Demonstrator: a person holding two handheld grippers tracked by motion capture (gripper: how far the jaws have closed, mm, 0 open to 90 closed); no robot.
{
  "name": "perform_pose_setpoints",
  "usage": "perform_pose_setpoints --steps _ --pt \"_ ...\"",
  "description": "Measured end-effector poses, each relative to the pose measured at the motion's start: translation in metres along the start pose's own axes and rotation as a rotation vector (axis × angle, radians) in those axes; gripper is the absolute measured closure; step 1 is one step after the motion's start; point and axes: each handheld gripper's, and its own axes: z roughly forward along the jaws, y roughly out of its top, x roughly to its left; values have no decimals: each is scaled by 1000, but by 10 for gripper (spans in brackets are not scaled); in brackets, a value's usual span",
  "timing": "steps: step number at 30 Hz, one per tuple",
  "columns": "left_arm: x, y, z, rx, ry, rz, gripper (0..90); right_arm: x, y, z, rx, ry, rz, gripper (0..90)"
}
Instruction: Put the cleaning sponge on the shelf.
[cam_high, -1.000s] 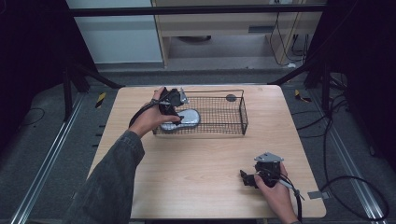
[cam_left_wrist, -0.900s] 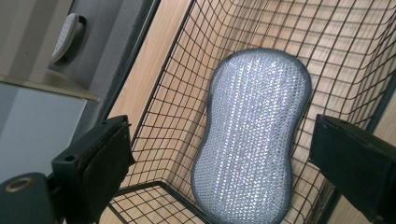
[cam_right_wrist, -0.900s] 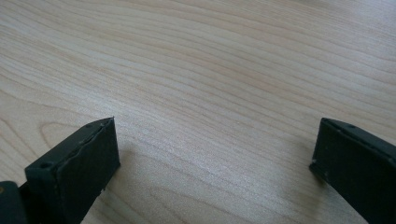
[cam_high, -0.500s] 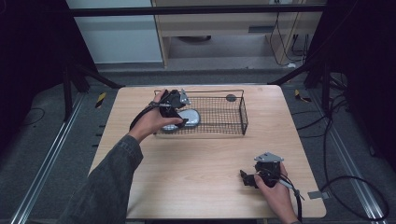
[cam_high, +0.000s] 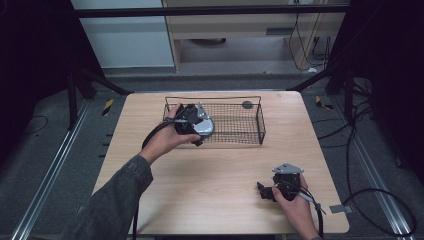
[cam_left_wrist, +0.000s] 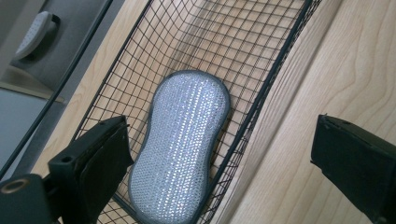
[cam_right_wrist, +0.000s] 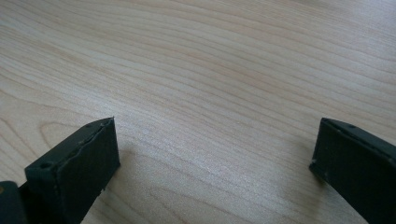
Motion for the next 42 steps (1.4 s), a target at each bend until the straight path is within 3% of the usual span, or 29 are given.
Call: perform_pose_setpoints --steps 10,21,42 --pt "-18 5 -15 -69 -11 -30 44 0 0 0 0 -2 -1 8" --pt "-35 -1 -30 -117 -33 -115 42 0 0 0 -1 -4 3 8" --pt "-59 -16 -43 -130 -55 -131 41 1 0 0 -1 -7 3 8"
